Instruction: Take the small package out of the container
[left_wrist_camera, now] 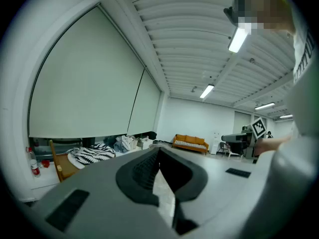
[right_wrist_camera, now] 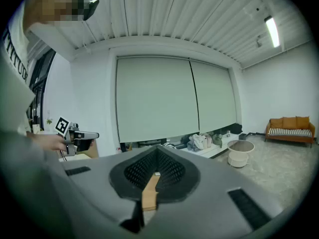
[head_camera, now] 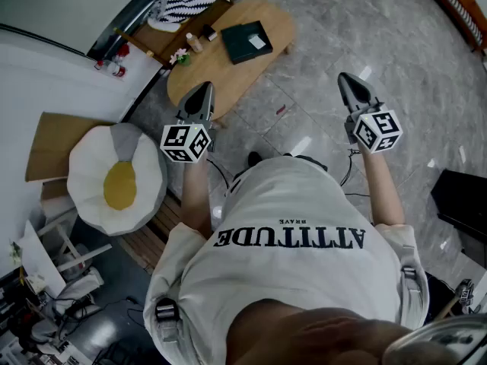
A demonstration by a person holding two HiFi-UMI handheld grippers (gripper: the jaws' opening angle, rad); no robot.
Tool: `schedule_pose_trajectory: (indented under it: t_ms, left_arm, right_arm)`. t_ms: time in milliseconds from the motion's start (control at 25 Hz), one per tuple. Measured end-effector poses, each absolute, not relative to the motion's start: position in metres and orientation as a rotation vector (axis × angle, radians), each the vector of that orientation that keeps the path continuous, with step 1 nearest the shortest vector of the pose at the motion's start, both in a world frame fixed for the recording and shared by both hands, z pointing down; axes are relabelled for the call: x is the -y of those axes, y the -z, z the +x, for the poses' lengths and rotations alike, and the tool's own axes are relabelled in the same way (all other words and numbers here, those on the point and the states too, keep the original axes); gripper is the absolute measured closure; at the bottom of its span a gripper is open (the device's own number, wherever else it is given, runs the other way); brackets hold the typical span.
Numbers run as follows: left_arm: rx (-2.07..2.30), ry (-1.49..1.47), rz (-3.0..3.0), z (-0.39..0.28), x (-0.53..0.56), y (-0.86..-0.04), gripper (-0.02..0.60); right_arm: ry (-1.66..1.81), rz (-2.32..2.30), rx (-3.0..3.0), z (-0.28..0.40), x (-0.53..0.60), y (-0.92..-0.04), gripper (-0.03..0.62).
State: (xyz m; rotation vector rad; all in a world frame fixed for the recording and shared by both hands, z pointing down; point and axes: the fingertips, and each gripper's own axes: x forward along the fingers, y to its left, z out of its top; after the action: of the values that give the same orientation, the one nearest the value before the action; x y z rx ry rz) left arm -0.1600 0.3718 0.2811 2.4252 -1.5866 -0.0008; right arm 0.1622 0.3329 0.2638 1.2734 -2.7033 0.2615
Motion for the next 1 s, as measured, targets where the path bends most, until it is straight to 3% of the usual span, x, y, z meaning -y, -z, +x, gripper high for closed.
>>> schedule_pose_trajectory:
  t_ms: [1000]
  left_arm:
    - [1.565, -0.014, 2.437, -0.165, -0.376, -0.282, 0.560]
  right_arm:
    - [-0.273, 1.275, 2.708, 0.152, -0.341, -0.263, 0.574]
